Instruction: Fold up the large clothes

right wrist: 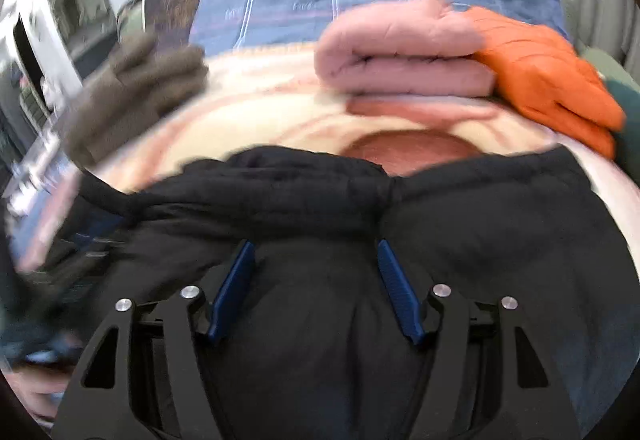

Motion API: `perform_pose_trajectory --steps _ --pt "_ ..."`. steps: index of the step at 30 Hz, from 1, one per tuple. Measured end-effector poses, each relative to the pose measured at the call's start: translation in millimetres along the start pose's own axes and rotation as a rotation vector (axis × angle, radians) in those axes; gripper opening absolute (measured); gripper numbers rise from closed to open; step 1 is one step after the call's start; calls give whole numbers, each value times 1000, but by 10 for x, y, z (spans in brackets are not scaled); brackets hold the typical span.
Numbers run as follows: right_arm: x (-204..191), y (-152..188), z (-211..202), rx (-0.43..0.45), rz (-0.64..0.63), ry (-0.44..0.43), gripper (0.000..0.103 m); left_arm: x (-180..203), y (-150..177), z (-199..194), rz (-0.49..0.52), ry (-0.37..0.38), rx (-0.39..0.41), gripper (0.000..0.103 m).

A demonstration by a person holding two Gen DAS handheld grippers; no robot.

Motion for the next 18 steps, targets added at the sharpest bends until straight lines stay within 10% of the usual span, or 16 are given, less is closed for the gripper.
perform_pose_trajectory --steps 10,18 --pt "-46 392 268 -21 -135 71 67 6 2 23 -2 -1 -10 35" --pt "-183 658 -413 -9 -122 51 67 23 14 13 7 -4 -5 35"
Point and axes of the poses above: each gripper's, at about its wrist camera, not at the fingertips, and z roughly the way its jaws point, x to its right, y to its underside, the point moved 10 cm from there along z, roughly the way its jaws point, and after that the axes turned 1 degree about -z, right-handed, at the moved point
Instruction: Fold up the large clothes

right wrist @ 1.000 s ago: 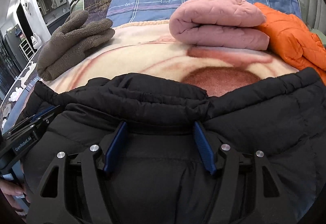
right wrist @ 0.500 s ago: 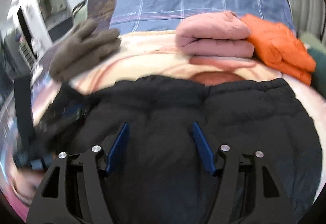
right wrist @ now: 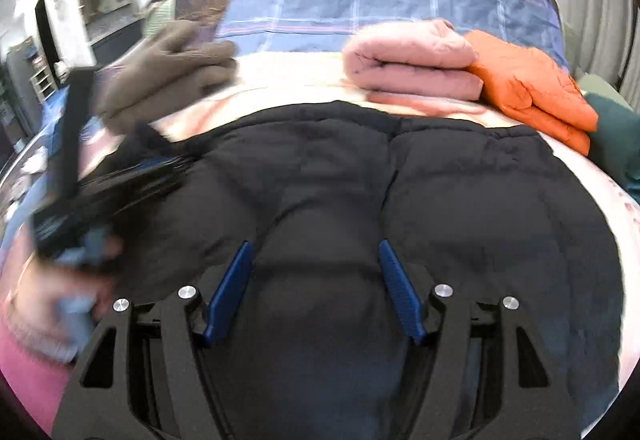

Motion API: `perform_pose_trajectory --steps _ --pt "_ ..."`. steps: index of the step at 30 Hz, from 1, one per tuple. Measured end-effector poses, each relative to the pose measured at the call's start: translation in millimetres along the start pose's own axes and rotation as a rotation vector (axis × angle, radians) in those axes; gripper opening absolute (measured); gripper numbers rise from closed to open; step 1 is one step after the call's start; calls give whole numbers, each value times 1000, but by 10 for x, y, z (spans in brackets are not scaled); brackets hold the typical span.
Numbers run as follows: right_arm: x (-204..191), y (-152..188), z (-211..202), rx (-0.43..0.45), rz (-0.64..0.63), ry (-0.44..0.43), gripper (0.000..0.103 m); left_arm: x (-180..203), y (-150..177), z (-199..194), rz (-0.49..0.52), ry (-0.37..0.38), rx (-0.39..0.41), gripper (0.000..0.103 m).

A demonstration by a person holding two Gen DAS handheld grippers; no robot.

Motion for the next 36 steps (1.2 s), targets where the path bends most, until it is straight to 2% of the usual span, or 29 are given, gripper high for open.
perform_pose_trajectory --steps 2,4,6,9,12,14,15,16,17,18,20,23,26,28,29,33,36 --pt "0 259 11 -41 -7 -24 69 14 2 -3 1 4 1 35" --pt "36 395 108 -45 -1 -49 70 38 8 -3 8 14 1 35" --pt "34 387 183 -65 12 -56 71 54 12 3 16 11 -1 35" --pt "-39 359 142 -63 -39 -31 73 47 15 1 15 6 -2 35" --pt "-12 358 -58 -59 3 -68 73 37 5 -16 6 15 -5 35" --pt "15 337 -251 -26 10 -77 73 17 -22 -96 -30 49 -15 37" --pt "-14 311 -364 10 -32 -81 73 -1 -41 -165 -58 79 -18 42" --pt "-50 302 -425 31 -70 -77 74 -41 -89 -318 -109 134 -8 53" --pt "-162 316 -542 70 -161 -64 74 -85 -136 -441 -135 159 12 56" --pt "-248 341 -599 91 -225 -57 76 -134 -183 -552 -144 168 34 60" --pt "-433 411 -656 114 -345 -52 77 -348 -287 -831 -128 134 96 66" --pt "-549 413 -653 128 -401 -61 77 -610 -218 -917 -142 139 61 70" --pt "-473 303 -612 129 -348 -89 77 -869 65 -771 -199 172 -49 72" --pt "-354 223 -570 112 -278 -101 77 -884 262 -644 -232 240 -123 73" --pt "-315 216 -568 107 -249 -109 77 -864 355 -579 -257 299 -151 74" --pt "-16 109 -567 95 -141 -105 77 -859 430 -486 -299 402 -169 77" --pt "227 9 -519 81 -66 -95 77 -839 430 -450 -283 427 -186 77"
Point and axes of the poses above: each gripper's, at about its wrist camera, not at the fingertips, and z roughly the way its jaws point, x to its right, y to its underside, the point moved 10 cm from there along z, roughly the way its jaws point, and after that the axes turned 1 degree about -z, right-handed, at the moved point
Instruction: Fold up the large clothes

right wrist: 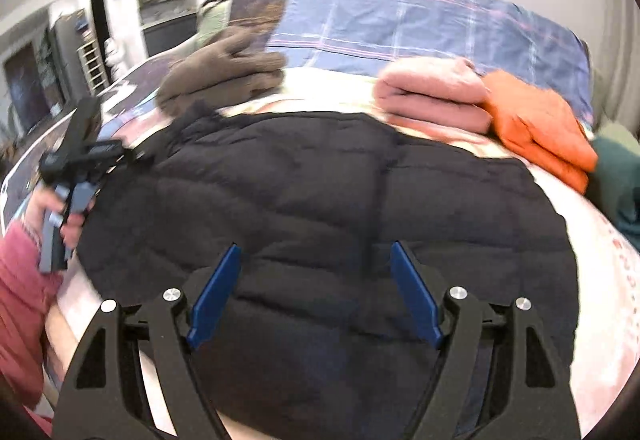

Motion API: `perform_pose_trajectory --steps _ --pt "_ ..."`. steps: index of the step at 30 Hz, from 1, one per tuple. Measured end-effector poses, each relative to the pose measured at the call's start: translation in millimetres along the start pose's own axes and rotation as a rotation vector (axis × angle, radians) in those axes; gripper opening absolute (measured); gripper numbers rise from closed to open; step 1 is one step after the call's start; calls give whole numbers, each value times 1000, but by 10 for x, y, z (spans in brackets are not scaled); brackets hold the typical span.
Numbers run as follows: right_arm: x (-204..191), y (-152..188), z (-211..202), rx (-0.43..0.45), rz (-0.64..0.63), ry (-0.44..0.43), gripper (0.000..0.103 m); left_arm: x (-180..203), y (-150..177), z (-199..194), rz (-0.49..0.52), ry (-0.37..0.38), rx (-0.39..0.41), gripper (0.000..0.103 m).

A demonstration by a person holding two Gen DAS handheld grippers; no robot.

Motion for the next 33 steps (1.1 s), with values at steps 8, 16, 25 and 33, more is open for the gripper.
perform_pose_trajectory --steps 8,16,25,33 --pt "105 -353 283 -10 81 -76 78 73 -12 3 31 97 -43 37" --pt "156 -276 1312 -142 60 53 78 399 -97 -148 109 34 12 18" --pt "164 -248 1326 -162 53 -3 79 1317 -319 -450 316 -20 -21 16" --pt "330 -676 1028 -108 188 -84 69 1791 -292 -504 450 -111 -27 16"
Point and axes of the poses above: each gripper's, at about its wrist camera, not at the fingertips, and z roughly the way its jaws point, x to its right, y to its underside, the point moved 10 cm from there along z, roughly the way its jaws point, and after that the axes turned 1 degree about -z, right-handed, at the moved point
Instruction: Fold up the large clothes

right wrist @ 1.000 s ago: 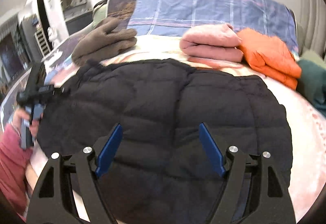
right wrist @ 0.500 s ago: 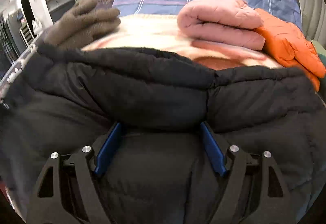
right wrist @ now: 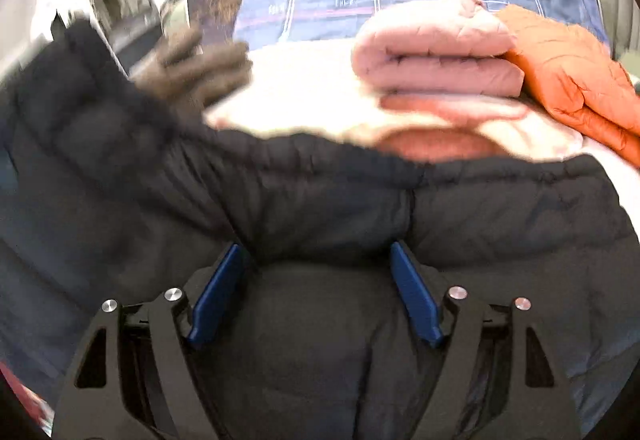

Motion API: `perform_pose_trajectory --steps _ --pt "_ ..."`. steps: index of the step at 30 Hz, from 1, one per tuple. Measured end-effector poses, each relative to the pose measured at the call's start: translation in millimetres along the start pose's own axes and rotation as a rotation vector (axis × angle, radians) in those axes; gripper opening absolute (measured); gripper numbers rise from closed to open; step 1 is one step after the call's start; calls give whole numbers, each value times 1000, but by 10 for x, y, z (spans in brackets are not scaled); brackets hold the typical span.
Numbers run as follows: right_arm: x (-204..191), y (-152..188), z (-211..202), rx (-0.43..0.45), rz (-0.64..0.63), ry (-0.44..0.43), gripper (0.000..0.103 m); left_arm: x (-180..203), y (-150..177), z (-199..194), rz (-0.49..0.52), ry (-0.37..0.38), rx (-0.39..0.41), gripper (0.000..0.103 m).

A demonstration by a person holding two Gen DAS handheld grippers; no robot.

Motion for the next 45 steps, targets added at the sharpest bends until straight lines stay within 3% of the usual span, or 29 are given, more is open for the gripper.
perform_pose_trajectory --steps 3,4,6,10,14,16,20,22,25,27,29,31,36,41,43,45 --pt "91 -118 240 -60 62 -1 60 16 14 4 -8 -15 3 16" --pt "115 -60 452 -122 68 -7 60 31 13 -9 -9 -10 7 16" --pt "95 45 709 -161 24 -41 61 115 -22 -10 -8 10 8 15" --pt "95 62 696 -108 14 -36 61 442 -165 198 5 66 -40 15" --pt "104 51 612 -84 25 -87 61 785 -358 425 -65 151 -135 15" --pt "160 22 469 -74 62 -123 60 919 -463 548 -131 179 -178 15" --pt "372 73 -95 -28 145 -143 60 1136 -555 638 -117 141 -190 15" --pt "435 191 -394 -4 161 -159 60 1200 -542 655 -99 124 -195 15" --pt "170 629 -595 -55 88 -284 58 1254 -500 675 -94 123 -201 15" --pt "-20 864 -479 -89 -1 -255 58 1337 -502 715 -93 134 -203 15" --pt "-132 901 -395 -37 -112 -166 60 1435 -450 816 -88 134 -226 15" --pt "-203 903 -339 -28 -167 -157 64 1496 -369 944 -67 107 -254 15" --pt "-46 958 -622 -39 -83 -198 61 1642 -314 1114 -95 132 -274 15" --pt "91 1226 -1354 58 -76 -247 61 1781 -315 1197 -80 124 -279 16" --pt "179 1380 -1395 47 -72 -240 61 1844 -301 1251 -81 130 -282 16" --pt "264 1498 -1179 -13 -13 -231 61 1933 -274 1348 -81 138 -290 17"
Point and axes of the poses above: each gripper's, at about its wrist camera, not at the fingertips, and z roughly the way its jaws point, x to its right, y to its underside, the point moved 10 cm from there along z, roughly the way its jaws point, and after that the axes turned 1 degree about -z, right-handed, at the moved point
